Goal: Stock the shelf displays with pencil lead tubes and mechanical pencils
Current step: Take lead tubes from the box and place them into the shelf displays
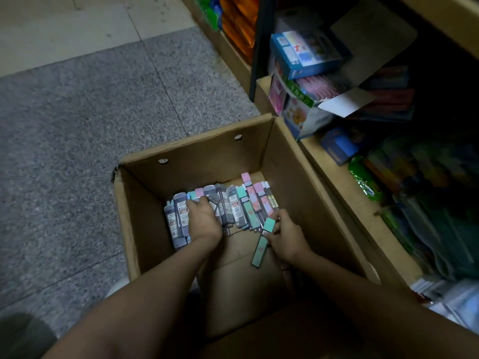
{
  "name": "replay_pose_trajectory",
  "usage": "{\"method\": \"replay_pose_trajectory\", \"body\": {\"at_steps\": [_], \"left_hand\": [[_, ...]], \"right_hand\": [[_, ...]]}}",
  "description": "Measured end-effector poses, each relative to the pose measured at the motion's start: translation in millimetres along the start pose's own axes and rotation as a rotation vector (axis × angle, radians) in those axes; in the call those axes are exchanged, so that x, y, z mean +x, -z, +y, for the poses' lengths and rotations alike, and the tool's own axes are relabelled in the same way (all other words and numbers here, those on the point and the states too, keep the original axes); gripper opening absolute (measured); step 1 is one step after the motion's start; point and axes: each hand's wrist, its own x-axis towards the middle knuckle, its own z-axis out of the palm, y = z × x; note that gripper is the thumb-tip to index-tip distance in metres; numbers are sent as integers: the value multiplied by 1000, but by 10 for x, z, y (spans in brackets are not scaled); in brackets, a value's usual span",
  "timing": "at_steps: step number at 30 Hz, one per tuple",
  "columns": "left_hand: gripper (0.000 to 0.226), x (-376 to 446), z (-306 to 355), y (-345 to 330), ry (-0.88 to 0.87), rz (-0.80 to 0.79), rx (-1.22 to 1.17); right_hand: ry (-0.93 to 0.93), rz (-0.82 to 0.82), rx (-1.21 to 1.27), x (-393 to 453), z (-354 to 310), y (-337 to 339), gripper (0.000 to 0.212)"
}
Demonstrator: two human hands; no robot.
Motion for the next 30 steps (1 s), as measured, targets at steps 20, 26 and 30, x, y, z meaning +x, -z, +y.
{"method": "replay_pose_trajectory", "body": {"at_steps": [20, 26, 30], "left_hand": [[47, -1142, 2182, 1801, -734, -653, -680], [42, -1574, 2650, 1925, -857, -716, -803], [40, -1653, 2827, 1922, -857, -730, -873]], "right_hand": [[576, 494, -216, -1840, -1379, 2298, 32], [524, 752, -272, -2322, -1325, 2940, 35], [497, 860, -285, -2591, -1332, 3378, 33]]}}
